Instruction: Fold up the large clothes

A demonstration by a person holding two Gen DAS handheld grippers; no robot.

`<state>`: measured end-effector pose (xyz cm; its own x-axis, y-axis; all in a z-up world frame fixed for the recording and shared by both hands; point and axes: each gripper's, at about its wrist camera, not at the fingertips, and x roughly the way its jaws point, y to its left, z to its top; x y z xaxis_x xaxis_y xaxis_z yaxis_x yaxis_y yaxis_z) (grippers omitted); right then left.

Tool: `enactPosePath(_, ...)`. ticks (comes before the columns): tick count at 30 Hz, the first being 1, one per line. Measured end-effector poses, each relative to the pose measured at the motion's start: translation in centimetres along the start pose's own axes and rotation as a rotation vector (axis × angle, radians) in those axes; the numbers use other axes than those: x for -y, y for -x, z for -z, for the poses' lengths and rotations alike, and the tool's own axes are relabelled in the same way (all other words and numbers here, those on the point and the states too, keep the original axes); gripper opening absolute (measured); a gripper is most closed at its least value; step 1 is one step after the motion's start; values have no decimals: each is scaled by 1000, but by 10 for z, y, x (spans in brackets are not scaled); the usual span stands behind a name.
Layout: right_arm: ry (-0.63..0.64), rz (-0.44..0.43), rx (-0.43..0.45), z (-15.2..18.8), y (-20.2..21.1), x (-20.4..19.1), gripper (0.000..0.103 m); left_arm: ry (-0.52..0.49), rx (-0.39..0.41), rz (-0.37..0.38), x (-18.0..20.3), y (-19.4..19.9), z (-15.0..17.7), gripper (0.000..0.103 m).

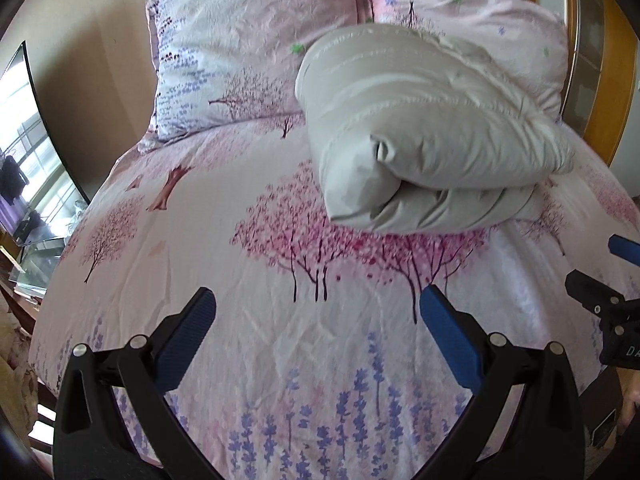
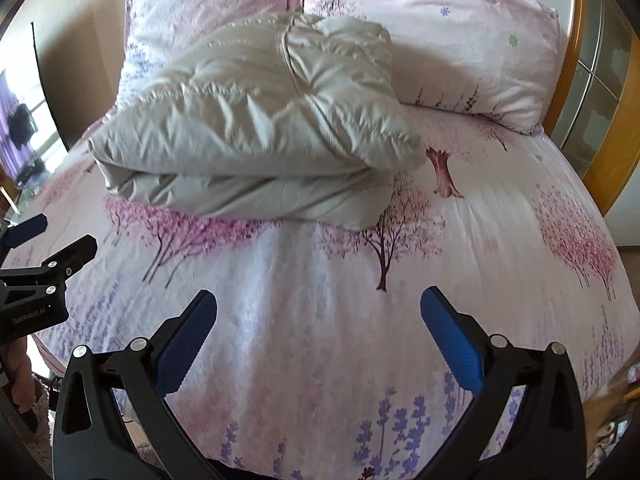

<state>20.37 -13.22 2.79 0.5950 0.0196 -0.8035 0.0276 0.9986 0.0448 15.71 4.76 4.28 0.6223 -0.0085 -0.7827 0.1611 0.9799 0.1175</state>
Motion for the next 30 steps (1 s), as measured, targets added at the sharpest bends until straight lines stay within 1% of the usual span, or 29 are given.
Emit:
enactPosePath(6, 0, 24, -19, -1, -5, -1, 102, -10, -42, 0, 1, -7, 0, 101)
enactPosePath(22, 8, 53, -26, -1, -7, -2, 102, 3, -60, 10, 1, -11, -2, 101)
enactPosePath(30, 7, 53, -33, 0, -10, -2, 102, 8, -67, 7, -1, -13, -1, 101)
